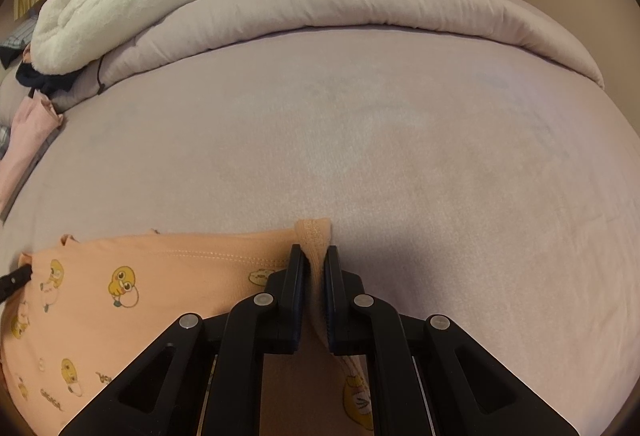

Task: Fold small clothes

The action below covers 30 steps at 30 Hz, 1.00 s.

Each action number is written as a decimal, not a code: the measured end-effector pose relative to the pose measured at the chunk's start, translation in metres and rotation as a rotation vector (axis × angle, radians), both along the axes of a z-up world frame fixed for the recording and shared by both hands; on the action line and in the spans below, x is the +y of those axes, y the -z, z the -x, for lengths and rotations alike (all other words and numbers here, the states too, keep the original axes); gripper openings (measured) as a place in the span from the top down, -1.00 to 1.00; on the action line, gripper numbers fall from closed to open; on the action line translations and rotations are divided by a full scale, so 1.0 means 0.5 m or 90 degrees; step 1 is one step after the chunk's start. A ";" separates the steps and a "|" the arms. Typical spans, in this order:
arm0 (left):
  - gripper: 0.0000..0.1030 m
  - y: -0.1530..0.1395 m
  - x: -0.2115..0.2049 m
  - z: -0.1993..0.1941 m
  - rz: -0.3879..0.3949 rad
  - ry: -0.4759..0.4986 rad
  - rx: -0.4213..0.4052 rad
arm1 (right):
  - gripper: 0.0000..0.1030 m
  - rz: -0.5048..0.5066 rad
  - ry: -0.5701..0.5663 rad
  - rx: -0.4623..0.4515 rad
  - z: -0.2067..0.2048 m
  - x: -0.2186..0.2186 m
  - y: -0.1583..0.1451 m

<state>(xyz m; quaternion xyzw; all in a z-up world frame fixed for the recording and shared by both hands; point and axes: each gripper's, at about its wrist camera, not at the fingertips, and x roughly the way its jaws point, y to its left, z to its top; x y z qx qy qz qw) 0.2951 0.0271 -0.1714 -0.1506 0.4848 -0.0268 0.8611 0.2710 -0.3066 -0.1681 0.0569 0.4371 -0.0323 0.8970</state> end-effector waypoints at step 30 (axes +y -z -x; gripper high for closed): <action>0.79 0.004 0.013 0.009 0.050 -0.042 -0.003 | 0.91 0.031 0.007 -0.010 -0.001 0.015 0.007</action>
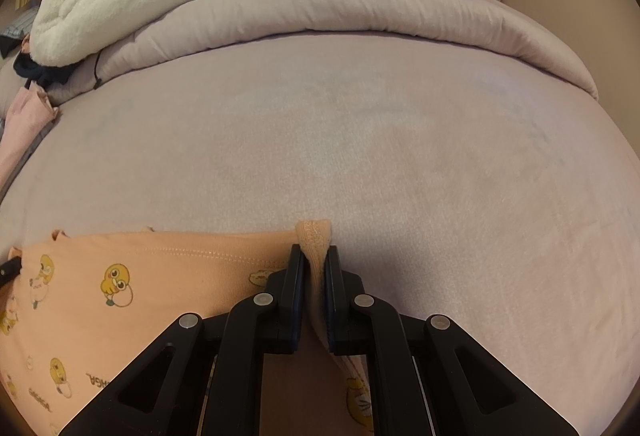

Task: Fold small clothes

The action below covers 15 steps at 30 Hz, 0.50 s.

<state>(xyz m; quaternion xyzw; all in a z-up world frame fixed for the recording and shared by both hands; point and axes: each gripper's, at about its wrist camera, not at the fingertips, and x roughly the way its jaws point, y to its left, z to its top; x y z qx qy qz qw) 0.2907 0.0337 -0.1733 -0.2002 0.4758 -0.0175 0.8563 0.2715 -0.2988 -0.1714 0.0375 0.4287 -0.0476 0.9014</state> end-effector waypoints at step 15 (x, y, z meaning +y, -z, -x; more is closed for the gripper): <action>0.65 -0.036 -0.010 0.011 -0.025 0.015 0.013 | 0.68 0.039 0.006 0.000 0.002 0.011 -0.010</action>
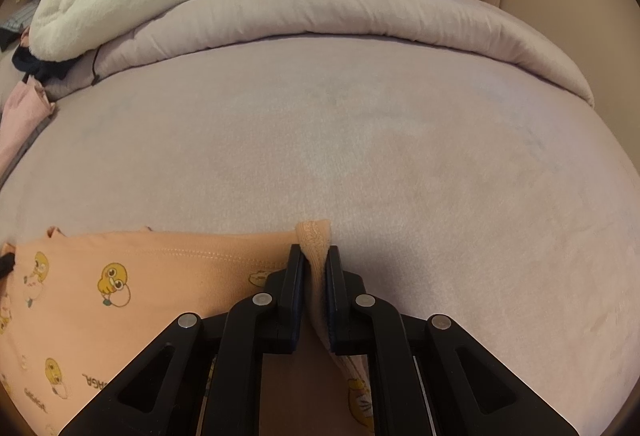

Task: Fold small clothes

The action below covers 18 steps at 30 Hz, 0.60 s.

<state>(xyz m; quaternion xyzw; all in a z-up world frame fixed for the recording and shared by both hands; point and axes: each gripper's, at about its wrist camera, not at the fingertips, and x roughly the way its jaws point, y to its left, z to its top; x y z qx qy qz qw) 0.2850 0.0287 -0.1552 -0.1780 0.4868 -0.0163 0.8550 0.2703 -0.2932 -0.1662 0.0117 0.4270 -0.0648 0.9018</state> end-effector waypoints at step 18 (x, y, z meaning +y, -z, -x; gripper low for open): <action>-0.91 -0.124 0.030 0.237 -0.017 0.032 -0.089 | -0.70 -0.201 0.053 -0.116 0.310 -0.114 -0.157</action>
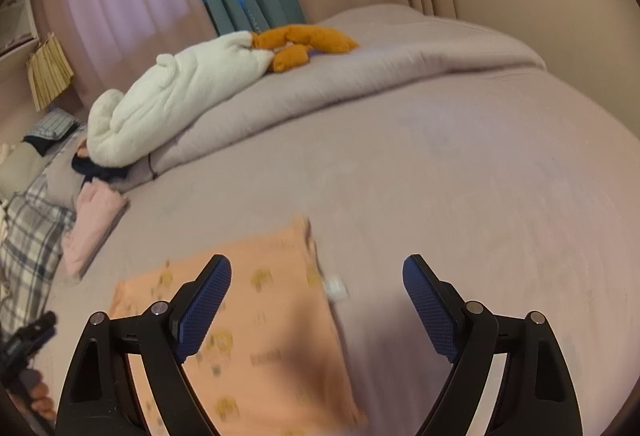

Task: Fold small clothes
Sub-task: 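Open both tools and release the folded onesie, then grasp the onesie side edge with the right tool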

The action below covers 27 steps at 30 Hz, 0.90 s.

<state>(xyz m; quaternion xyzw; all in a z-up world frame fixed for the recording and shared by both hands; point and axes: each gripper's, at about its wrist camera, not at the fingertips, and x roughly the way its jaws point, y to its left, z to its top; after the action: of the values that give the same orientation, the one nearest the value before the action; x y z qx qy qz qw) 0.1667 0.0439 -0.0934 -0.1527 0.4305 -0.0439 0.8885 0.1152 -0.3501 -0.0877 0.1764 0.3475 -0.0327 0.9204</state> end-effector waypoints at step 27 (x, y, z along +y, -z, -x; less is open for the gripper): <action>0.41 0.134 -0.100 -0.025 0.038 0.026 0.077 | 0.50 -0.174 -0.058 0.051 -0.050 0.071 0.184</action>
<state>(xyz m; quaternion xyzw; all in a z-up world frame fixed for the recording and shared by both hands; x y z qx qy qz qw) 0.1794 -0.0062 -0.1605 -0.1724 0.4852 -0.0658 0.8547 0.1401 -0.3147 -0.1796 0.2825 0.3928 0.0496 0.8738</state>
